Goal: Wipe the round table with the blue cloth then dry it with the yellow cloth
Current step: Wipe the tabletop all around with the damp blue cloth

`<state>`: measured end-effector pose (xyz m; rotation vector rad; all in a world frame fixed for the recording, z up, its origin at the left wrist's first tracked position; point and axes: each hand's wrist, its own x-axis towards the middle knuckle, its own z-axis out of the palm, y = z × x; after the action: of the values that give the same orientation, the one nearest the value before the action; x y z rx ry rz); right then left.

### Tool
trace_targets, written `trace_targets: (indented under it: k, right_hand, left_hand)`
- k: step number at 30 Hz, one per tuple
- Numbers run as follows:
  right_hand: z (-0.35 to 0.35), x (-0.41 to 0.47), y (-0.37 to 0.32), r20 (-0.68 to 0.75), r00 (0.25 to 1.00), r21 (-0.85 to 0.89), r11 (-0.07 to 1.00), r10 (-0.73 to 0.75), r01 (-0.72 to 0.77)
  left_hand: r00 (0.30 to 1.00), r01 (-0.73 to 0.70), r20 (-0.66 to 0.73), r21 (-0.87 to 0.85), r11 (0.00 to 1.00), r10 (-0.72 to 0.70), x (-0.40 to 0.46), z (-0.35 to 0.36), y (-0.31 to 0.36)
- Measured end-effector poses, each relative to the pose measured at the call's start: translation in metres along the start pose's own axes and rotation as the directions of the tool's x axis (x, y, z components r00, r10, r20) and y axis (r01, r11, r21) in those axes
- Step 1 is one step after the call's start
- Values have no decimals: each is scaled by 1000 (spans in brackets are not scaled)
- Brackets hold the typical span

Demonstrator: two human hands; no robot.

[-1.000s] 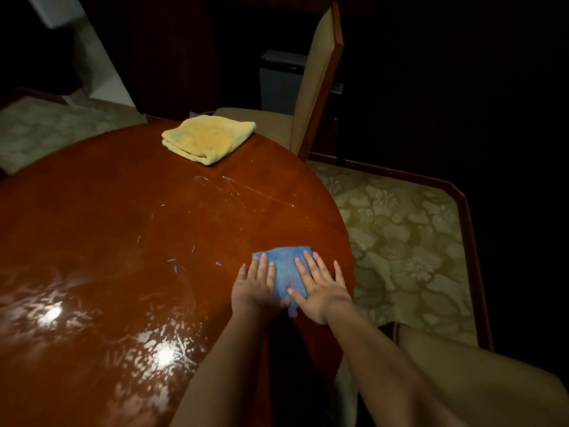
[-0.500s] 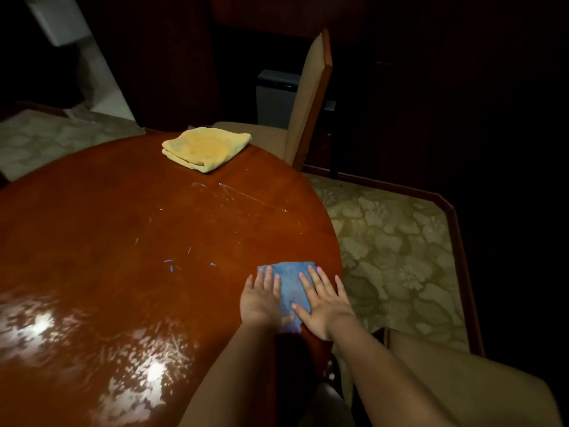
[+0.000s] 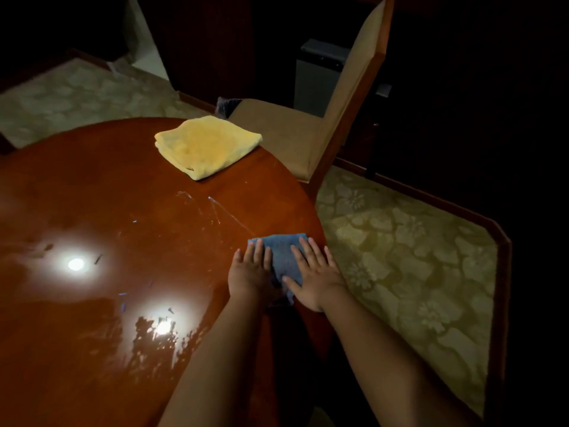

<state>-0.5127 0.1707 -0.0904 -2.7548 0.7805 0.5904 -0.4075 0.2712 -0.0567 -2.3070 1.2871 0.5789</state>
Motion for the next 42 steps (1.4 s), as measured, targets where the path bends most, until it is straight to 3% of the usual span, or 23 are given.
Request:
trace_targets:
  k: [8,14,27,42]
  right_hand:
    - [-25,33,14,64,991,-126,984,-117,125]
    - [-3,-10,17,13,991,-87,987,-137,137]
    - [31,-87,6,5,989,-122,982,-148,148]
    - [-27,25,-5,53,917,-372,845,-395,385]
  left_hand:
    - [995,96,35,-116,989,-93,16,-12,-1]
    - [994,98,54,-54,994,-95,-20,5,20]
    - [990,116,88,-93,989,-108,-90,40,57]
    - [962,268,93,-109,957,-258,-21,17,10]
